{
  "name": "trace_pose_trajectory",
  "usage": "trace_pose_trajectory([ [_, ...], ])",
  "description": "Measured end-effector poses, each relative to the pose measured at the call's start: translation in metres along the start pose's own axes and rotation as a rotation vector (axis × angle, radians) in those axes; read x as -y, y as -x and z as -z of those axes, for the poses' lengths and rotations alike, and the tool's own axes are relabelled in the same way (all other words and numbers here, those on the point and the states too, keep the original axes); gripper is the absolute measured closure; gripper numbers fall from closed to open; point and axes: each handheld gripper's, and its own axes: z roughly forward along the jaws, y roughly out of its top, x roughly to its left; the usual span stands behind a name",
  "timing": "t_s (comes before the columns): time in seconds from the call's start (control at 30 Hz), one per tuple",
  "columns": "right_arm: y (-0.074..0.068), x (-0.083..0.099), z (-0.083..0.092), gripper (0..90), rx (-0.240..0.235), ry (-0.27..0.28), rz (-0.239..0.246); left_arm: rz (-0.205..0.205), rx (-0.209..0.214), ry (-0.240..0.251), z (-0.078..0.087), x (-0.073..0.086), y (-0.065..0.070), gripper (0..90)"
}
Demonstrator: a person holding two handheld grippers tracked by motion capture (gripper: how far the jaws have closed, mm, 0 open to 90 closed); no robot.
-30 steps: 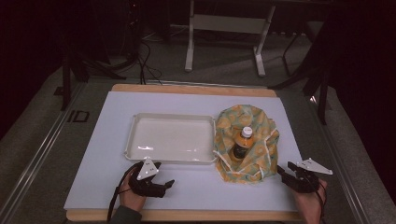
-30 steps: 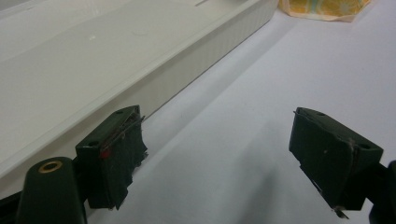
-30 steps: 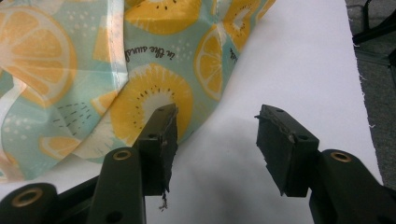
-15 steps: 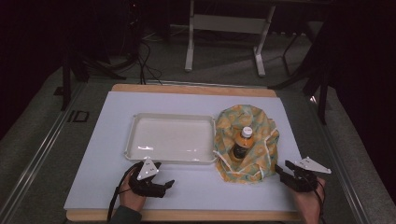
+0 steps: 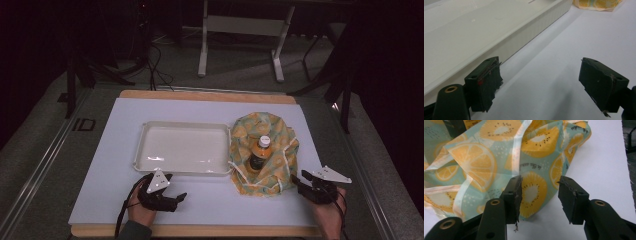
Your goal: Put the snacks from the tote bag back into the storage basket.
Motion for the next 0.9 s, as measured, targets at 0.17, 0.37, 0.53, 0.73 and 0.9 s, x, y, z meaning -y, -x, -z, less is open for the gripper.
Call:
trace_pose_trajectory([
  [0.17, -0.004, -0.006, -0.003, 53.0, -0.011, -0.026, 0.041, 0.000, 0.000, 0.001, 0.000, 0.000, 0.000, 18.1],
  [0.37, -0.006, -0.016, -0.003, 52.9, -0.009, -0.053, 0.097, 0.000, -0.002, 0.004, 0.001, 0.000, 0.000, 18.1],
  [0.53, -0.005, -0.022, -0.001, 53.0, -0.017, -0.064, 0.123, 0.001, 0.001, 0.004, 0.000, 0.000, 0.000, 18.1],
  [0.73, -0.002, -0.028, 0.000, 52.1, -0.048, -0.079, 0.140, 0.002, 0.000, 0.004, 0.000, 0.000, 0.000, 18.1],
  [0.9, -0.001, -0.033, 0.000, 52.1, -0.062, -0.094, 0.166, 0.002, 0.001, 0.004, 0.000, 0.000, 0.000, 18.1],
])
